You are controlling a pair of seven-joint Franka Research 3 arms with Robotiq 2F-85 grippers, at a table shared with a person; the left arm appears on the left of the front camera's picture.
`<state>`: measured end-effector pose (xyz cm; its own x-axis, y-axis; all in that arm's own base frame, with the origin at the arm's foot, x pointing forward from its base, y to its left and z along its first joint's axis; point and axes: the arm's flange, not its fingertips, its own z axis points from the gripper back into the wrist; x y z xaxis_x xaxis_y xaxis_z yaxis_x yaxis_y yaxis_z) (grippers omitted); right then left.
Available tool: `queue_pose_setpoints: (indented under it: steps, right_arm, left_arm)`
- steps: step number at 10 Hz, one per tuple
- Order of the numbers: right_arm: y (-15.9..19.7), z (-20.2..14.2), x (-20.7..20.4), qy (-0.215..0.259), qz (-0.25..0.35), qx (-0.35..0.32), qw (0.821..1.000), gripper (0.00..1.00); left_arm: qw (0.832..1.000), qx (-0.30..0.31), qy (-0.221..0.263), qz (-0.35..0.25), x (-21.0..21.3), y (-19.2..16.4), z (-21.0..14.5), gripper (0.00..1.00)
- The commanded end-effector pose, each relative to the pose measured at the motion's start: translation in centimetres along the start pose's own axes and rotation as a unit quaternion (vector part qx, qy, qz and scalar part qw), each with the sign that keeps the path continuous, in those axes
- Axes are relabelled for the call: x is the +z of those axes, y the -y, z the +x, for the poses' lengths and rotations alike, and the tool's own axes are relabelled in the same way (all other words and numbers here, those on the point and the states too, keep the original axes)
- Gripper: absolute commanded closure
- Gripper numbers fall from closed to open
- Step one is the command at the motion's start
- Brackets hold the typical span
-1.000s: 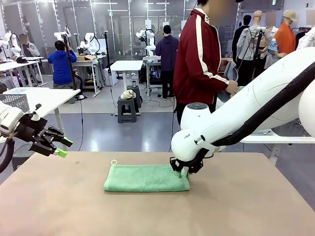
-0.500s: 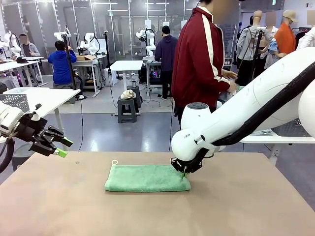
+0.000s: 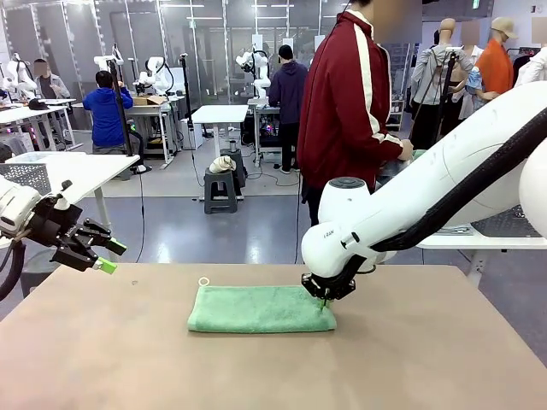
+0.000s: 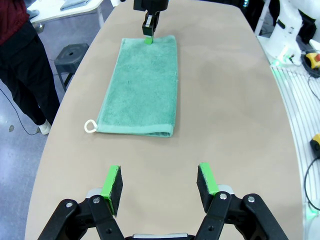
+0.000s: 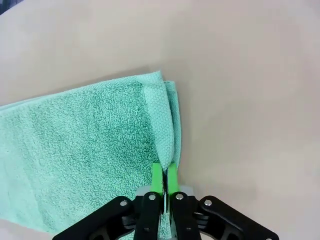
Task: Fold the towels and place them in the basket.
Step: When a person lays out a Towel with hook on the table, fold it in half twice.
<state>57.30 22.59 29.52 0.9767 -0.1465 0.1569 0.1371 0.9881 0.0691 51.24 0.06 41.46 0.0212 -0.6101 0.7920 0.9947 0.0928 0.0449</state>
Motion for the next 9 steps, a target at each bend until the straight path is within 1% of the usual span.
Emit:
queue_pose_setpoints:
  steps: [1,4,5,7,9]
  right_arm:
    - [2.1,0.0,0.5,-0.005,-0.013,0.004,1.000,1.00]
    - [2.6,-0.1,2.2,-0.003,-0.026,0.025,0.999,1.00]
    - [2.6,-0.2,3.2,0.005,-0.029,0.031,0.999,1.00]
    - [2.0,-0.4,6.4,0.024,-0.025,0.052,0.998,1.00]
    - [0.0,-1.0,9.7,0.040,-0.028,0.079,0.996,1.00]
  left_arm:
    - [1.000,0.002,-0.004,-0.003,0.0,0.1,0.0,0.24]
    - [1.000,0.002,-0.004,-0.003,0.0,0.1,0.0,0.24]
    - [1.000,0.002,-0.004,-0.003,0.0,0.1,0.0,0.24]
    - [1.000,0.002,-0.004,-0.003,0.0,0.1,0.0,0.24]
    - [1.000,0.002,-0.004,-0.003,0.0,0.1,0.0,0.24]
